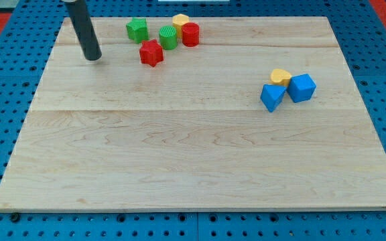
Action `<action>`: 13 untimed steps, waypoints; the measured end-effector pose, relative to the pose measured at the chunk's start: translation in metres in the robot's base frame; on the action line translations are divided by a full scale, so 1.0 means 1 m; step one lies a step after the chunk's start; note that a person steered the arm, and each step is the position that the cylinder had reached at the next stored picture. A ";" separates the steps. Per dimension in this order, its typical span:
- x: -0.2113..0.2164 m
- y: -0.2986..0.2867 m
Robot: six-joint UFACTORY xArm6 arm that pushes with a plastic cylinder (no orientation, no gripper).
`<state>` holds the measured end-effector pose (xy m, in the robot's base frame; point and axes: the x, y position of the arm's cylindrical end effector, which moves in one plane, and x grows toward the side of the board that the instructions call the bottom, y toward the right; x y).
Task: Place the red star bottom to the green circle
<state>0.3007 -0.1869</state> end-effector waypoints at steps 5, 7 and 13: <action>-0.087 0.052; 0.066 0.024; 0.070 0.015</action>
<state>0.3708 -0.1716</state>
